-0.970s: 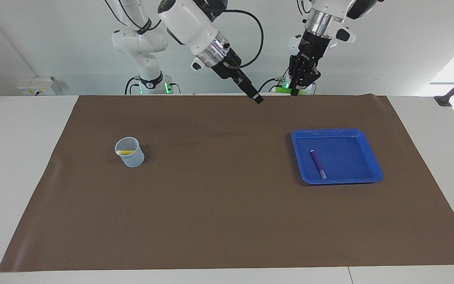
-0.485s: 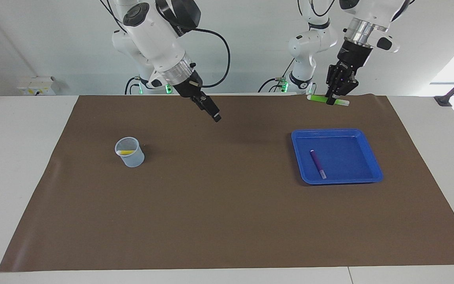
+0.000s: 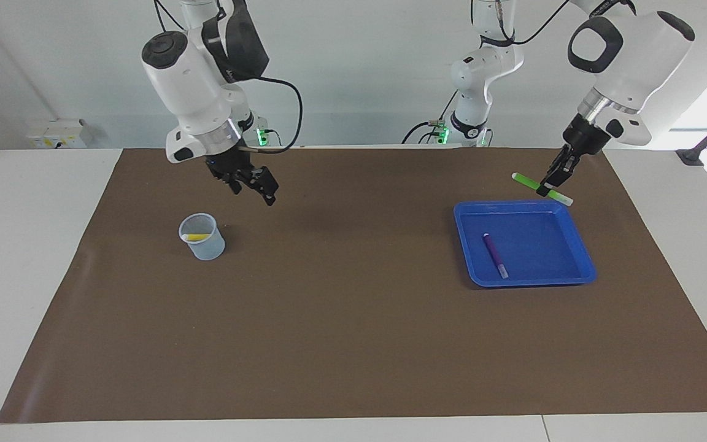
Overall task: Right arm passes pens to left for tray arrangement
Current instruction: 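Open the right gripper and draw it back from the green pen, then place the green pen in the tray while the right gripper reaches the cup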
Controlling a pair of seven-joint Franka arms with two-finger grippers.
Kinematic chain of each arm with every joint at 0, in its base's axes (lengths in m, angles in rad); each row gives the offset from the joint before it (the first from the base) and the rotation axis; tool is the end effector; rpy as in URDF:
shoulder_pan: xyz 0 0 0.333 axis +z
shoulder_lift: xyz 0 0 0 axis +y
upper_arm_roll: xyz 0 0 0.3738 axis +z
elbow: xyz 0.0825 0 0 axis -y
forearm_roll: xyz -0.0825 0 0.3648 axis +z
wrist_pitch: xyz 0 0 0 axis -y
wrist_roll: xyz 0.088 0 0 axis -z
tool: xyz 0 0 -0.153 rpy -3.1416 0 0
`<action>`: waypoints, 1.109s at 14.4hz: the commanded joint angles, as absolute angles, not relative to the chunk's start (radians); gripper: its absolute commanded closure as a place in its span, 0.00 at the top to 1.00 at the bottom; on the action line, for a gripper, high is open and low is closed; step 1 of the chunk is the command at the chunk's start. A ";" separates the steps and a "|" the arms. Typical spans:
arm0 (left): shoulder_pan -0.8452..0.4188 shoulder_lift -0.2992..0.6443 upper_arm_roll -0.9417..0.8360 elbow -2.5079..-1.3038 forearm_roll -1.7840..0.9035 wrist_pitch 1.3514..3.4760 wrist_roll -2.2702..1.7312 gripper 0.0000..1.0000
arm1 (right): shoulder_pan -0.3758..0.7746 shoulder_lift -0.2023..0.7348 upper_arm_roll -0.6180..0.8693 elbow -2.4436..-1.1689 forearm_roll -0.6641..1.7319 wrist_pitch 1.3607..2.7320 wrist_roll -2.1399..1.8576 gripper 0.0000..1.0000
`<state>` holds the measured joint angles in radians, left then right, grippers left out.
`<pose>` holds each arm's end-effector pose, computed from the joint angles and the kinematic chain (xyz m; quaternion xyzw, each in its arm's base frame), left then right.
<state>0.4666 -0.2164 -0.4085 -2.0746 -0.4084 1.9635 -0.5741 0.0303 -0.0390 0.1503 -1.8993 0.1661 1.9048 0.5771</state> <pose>0.4864 -0.0287 0.5443 0.9142 0.3743 0.0072 0.1554 0.5239 0.1163 0.5369 -0.9720 0.2212 0.0077 0.0788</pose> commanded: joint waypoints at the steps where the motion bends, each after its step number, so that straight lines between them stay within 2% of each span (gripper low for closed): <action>1: 0.488 -0.163 -0.410 -2.114 -0.364 1.973 -0.305 0.00 | 0.023 -0.069 0.075 -1.953 0.114 1.922 0.383 1.00; 7: 0.473 0.047 -0.411 -2.118 -0.106 2.069 -0.052 0.00 | 0.021 -0.005 -0.052 -2.006 0.061 2.037 0.177 1.00; 11: 0.430 0.127 -0.411 -2.143 -0.028 2.167 -0.052 0.00 | 0.023 -0.014 -0.058 -2.138 0.061 2.169 0.173 0.99; 16: 0.414 0.166 -0.411 -2.154 -0.015 2.207 -0.055 0.00 | 0.021 -0.011 -0.058 -2.203 0.061 2.258 0.160 0.99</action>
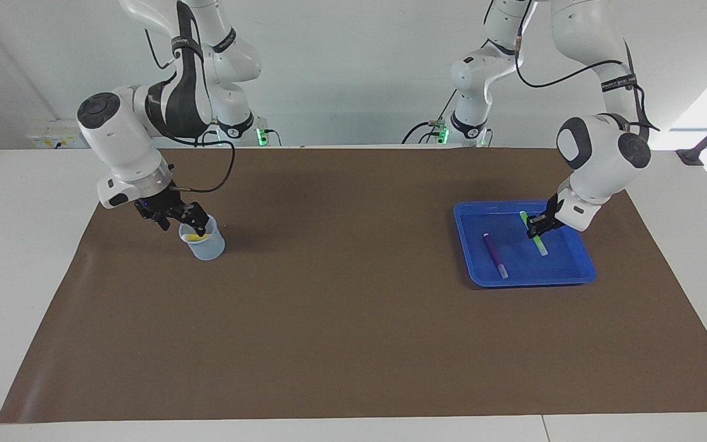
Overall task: Right arm passes pens to left for tray arrangement
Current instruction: 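Place the green pen in the tray while the right gripper reaches the cup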
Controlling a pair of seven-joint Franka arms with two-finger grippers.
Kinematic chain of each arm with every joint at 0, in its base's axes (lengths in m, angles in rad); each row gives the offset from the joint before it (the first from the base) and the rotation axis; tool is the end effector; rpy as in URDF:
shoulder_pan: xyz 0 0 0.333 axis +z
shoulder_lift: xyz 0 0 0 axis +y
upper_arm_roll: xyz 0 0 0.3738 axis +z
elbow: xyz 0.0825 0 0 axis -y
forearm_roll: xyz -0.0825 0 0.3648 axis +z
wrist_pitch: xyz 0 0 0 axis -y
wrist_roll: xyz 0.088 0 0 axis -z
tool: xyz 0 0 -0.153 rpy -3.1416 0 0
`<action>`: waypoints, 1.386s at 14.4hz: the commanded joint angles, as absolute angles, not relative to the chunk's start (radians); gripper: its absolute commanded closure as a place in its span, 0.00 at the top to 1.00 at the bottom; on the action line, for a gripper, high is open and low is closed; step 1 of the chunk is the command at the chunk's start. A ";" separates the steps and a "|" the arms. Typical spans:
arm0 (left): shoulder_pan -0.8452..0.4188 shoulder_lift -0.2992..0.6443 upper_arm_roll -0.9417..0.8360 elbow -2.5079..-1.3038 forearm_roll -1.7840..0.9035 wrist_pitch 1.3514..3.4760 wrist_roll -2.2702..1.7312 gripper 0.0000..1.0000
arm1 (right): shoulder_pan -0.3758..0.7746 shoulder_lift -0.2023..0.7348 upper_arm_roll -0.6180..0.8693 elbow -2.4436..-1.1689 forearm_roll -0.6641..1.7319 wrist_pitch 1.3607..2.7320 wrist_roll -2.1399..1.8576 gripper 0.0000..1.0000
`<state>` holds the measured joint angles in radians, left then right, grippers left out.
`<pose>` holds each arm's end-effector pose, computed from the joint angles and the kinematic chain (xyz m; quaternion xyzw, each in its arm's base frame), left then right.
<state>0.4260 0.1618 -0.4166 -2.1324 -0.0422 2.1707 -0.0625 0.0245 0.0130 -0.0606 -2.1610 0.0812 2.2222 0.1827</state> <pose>0.5380 0.0058 0.3539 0.9960 0.0493 -0.0565 0.0479 0.5298 -0.0135 0.4183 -0.9903 0.1327 -0.0217 0.0341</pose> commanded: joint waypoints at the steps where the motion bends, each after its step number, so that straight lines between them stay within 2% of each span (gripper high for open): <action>1: 0.413 0.166 -0.411 -2.160 -0.009 2.209 -0.055 0.00 | 0.021 -0.012 -0.060 -2.207 0.061 2.258 0.160 0.98; 4: 0.414 0.164 -0.411 -2.175 -0.009 2.214 -0.054 0.00 | 0.021 -0.015 -0.060 -2.215 0.061 2.263 0.143 0.84; 6: 0.419 0.163 -0.411 -2.181 -0.009 2.215 -0.052 0.00 | 0.021 -0.012 -0.061 -2.215 0.060 2.278 0.141 0.83; 7: 0.419 0.161 -0.411 -2.186 -0.009 2.215 -0.052 0.00 | 0.021 -0.012 -0.061 -2.215 0.060 2.283 0.141 0.79; 8: 0.417 0.161 -0.411 -2.187 -0.009 2.217 -0.054 0.54 | 0.021 -0.012 -0.061 -2.215 0.060 2.283 0.143 0.73; 9: 0.419 0.161 -0.411 -2.187 -0.009 2.217 -0.054 1.00 | 0.021 -0.012 -0.061 -2.215 0.060 2.283 0.143 0.62; 10: 0.420 0.161 -0.411 -2.187 -0.009 2.218 -0.055 1.00 | 0.020 -0.012 -0.061 -2.215 0.060 2.284 0.143 0.56; 13: 0.425 0.161 -0.411 -2.187 -0.009 2.218 -0.052 1.00 | 0.020 -0.014 -0.061 -2.221 0.060 2.284 0.144 0.46; 14: 0.425 0.161 -0.411 -2.187 -0.009 2.218 -0.052 1.00 | 0.020 -0.014 -0.063 -2.221 0.060 2.283 0.146 0.38; 15: 0.425 0.161 -0.411 -2.186 -0.009 2.217 -0.052 1.00 | 0.020 -0.014 -0.063 -2.221 0.060 2.283 0.149 0.23; 17: 0.426 0.163 -0.411 -2.171 -0.009 2.198 -0.052 1.00 | 0.020 -0.012 -0.067 -2.221 0.060 2.284 0.164 0.01; 20: 0.426 0.160 -0.411 -2.090 -0.011 2.090 -0.052 1.00 | 0.020 -0.011 -0.067 -2.212 0.060 2.281 0.210 0.00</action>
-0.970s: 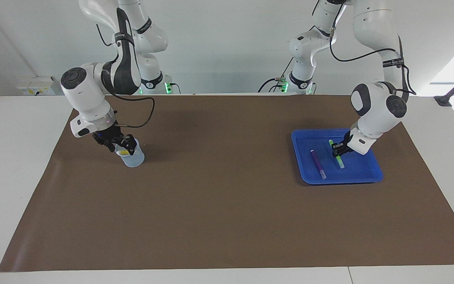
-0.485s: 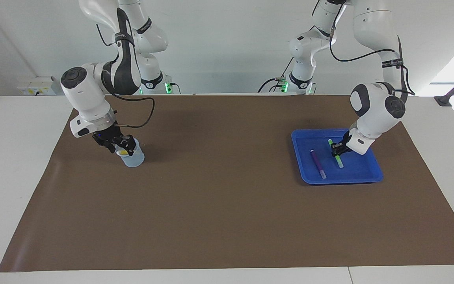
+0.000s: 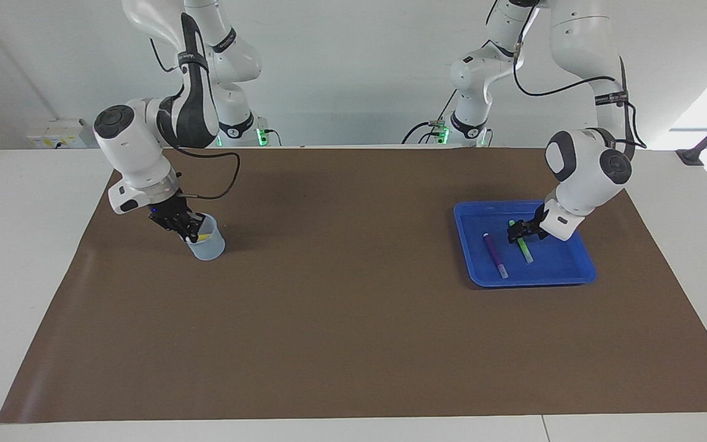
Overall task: Right arm passes pens to left for tray arrangement
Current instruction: 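Place the green pen in the tray while the right gripper reaches the cup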
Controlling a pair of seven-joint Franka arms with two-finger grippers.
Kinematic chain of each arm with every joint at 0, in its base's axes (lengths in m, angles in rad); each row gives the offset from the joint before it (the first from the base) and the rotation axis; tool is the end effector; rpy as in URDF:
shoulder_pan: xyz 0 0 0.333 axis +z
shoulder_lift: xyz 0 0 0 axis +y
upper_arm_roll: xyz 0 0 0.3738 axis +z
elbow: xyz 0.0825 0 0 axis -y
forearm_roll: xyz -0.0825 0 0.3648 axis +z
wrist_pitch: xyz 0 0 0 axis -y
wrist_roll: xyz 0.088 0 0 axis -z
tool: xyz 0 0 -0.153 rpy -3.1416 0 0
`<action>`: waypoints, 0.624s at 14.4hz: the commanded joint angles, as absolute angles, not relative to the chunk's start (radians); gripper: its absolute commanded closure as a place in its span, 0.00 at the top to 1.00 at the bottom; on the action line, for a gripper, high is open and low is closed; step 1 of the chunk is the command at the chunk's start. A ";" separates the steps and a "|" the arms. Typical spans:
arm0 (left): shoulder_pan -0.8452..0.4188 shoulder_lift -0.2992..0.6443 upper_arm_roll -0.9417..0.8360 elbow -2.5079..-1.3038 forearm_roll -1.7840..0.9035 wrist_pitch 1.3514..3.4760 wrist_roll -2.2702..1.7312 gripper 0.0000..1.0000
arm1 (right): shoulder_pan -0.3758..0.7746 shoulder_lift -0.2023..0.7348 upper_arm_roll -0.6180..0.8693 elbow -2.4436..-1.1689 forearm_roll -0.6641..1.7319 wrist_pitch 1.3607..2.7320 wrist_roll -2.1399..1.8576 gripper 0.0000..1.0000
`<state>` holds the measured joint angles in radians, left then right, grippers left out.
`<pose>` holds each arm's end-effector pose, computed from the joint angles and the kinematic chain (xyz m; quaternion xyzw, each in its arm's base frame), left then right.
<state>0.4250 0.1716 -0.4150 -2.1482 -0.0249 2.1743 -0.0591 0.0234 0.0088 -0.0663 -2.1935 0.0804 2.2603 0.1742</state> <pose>0.5332 0.0070 0.3429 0.9959 0.0426 -0.0667 0.0427 0.5255 -0.0175 0.4098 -0.9902 0.1327 -0.0269 0.0333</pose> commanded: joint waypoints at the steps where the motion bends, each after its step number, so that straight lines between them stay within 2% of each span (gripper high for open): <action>1: 0.426 0.160 -0.413 -2.051 -0.011 2.048 -0.052 1.00 | 0.021 -0.009 -0.066 -2.204 0.060 2.273 0.219 0.00; 5: 0.414 0.140 -0.414 -1.892 -0.023 1.846 -0.071 1.00 | 0.023 -0.044 -0.064 -2.152 0.060 2.194 0.239 0.00; 9: 0.411 0.120 -0.422 -1.741 -0.055 1.675 -0.168 1.00 | 0.025 -0.145 -0.057 -2.138 0.060 2.135 0.238 0.00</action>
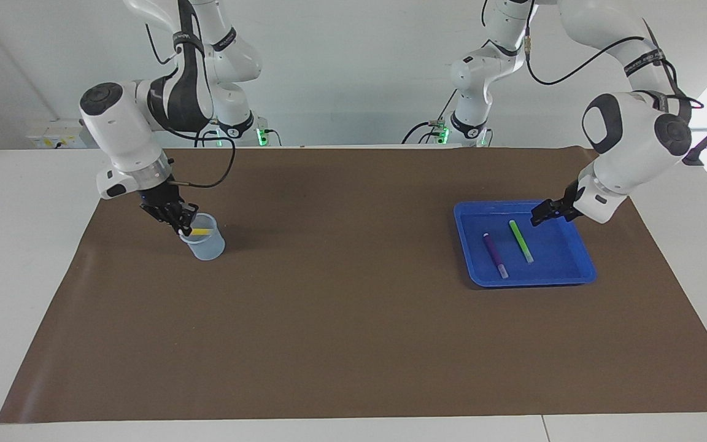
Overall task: Right arm passes pens to left for tray arrangement
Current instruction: 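Place the green pen in the tray while the right gripper reaches the cup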
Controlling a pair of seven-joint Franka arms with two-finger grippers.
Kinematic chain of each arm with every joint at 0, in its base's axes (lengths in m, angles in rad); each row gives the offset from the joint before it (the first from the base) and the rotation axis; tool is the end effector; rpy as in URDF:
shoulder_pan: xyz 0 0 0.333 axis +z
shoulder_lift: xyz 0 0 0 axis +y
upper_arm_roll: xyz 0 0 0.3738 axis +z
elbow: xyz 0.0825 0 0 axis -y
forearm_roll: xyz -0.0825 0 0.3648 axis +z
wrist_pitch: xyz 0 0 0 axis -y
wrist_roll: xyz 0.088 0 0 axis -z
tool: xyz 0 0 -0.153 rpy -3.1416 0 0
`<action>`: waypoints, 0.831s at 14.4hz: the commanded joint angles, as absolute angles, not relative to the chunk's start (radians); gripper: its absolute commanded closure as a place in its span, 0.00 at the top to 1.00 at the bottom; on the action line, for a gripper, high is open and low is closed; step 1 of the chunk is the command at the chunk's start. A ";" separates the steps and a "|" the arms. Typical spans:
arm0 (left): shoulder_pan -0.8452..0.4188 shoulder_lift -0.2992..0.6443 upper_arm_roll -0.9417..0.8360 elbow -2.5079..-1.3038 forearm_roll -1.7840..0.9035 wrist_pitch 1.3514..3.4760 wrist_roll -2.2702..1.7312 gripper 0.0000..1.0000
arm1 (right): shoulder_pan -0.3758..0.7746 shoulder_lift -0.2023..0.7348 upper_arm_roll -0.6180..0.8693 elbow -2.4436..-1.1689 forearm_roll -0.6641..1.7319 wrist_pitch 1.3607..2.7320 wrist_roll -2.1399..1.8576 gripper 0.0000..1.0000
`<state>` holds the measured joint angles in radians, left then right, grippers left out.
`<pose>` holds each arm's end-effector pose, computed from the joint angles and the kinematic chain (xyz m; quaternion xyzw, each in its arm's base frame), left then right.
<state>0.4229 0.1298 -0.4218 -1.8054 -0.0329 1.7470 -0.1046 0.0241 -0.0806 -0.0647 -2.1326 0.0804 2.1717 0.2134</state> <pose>0.5566 0.0057 0.4797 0.9936 0.0561 -0.0904 0.0378 0.5193 -0.0156 0.4753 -0.9867 0.1469 -0.0562 0.0421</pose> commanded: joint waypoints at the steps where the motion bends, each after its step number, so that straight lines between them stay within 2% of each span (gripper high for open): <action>1: 0.411 0.100 -0.422 -1.726 -0.090 1.658 -0.199 1.00 | 0.026 -0.162 -0.054 -2.125 0.060 2.119 0.238 0.00; 5: 0.411 -0.009 -0.420 -1.723 -0.236 1.635 -0.417 1.00 | 0.035 -0.163 -0.013 -1.993 0.061 1.993 0.264 0.00; 9: 0.411 -0.078 -0.422 -1.726 -0.350 1.647 -0.676 1.00 | 0.034 -0.147 0.098 -1.954 0.081 1.999 0.493 0.00; 12: 0.411 -0.107 -0.422 -1.732 -0.414 1.680 -0.835 1.00 | 0.035 -0.130 0.161 -1.916 0.262 2.008 0.680 0.00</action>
